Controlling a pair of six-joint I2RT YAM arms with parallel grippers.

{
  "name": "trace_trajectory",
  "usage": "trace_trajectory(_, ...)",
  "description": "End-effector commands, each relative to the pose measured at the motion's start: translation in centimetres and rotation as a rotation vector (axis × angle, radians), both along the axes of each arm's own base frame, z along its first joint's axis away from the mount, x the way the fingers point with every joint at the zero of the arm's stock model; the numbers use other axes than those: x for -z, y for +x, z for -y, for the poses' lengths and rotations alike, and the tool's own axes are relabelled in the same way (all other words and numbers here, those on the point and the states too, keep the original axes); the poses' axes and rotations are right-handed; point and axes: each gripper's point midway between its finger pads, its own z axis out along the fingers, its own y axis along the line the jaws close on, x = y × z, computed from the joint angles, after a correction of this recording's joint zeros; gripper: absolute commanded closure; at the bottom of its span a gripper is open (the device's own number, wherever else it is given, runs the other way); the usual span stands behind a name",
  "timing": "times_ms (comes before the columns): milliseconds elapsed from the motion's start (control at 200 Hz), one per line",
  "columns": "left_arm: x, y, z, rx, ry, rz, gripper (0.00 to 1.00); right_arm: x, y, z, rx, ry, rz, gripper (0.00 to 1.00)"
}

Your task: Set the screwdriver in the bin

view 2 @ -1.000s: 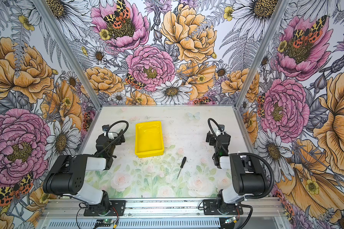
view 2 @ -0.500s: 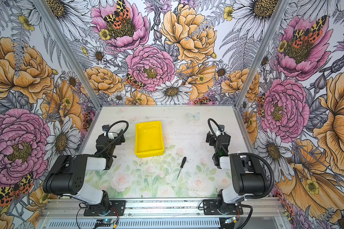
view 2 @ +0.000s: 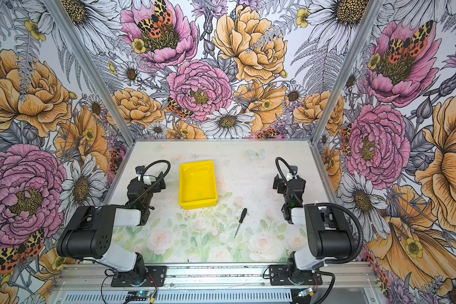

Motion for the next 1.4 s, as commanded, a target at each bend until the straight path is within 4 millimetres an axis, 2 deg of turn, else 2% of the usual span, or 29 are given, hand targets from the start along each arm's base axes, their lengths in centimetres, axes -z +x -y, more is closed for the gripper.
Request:
trace_trajectory(0,-1.2,-0.6,-0.2,-0.020,0.009,0.033,0.01,-1.5,0.8,-0.4,-0.027,-0.012,0.005,0.01)
trace_trajectory(110,-2.1,-1.1,-0.7,-0.037,0.002,0.033,0.01,-2.1,1.2,-0.3,-0.023,-0.004,-0.051,0.01)
trace_trajectory(240,-3.2,-1.9,-0.9,-0.053,-0.013,0.015,0.01,-3.0,0.7,-0.6,-0.031,0.010,-0.059,0.00)
trace_trajectory(450,-5.1,-4.1,-1.6,-0.112,-0.088,-0.023,0.01,-4.3,-1.5,-0.1,0.047,0.027,-0.097,0.01)
trace_trajectory(551,-6.1,-5.6,-2.7,-0.204,-0.164,-0.023,0.01,-4.9,-2.8,0.1,0.095,0.042,-0.140,0.01)
trace_trajectory(696,-6.7,-7.3,-3.2,-0.299,-0.228,-0.059,0.01,-5.6,-4.8,-0.7,0.123,0.089,-0.203,0.00)
trace_trajectory(801,-7.5,-7.6,-1.7,-0.248,-0.243,-0.077,0.01,-6.4,-6.0,-2.1,0.108,0.135,-0.220,0.01)
trace_trajectory(881,-7.3,-7.8,-0.2,-0.196,-0.263,-0.129,0.01,-6.9,-7.0,-3.0,0.096,0.181,-0.227,0.01)
trace_trajectory(1001,-7.0,-7.7,3.0,-0.050,-0.305,-0.226,0.01,-6.8,-8.2,-4.9,0.034,0.223,-0.282,0.01)
trace_trajectory(1096,-6.8,-8.2,4.9,0.025,-0.337,-0.282,0.01,-5.9,-9.2,-6.0,0.019,0.239,-0.356,0.01)
trace_trajectory(1191,-7.2,-9.0,6.5,0.089,-0.359,-0.306,0.01,-5.0,-9.5,-7.9,-0.034,0.285,-0.418,0.01)
trace_trajectory(1311,-8.2,-10.5,9.1,0.220,-0.387,-0.311,0.01,-3.9,-9.9,-10.3,-0.094,0.292,-0.478,0.00)
trace_trajectory(1396,-8.2,-11.9,10.8,0.309,-0.407,-0.339,0.01,-3.4,-10.2,-11.6,-0.132,0.273,-0.500,0.01)
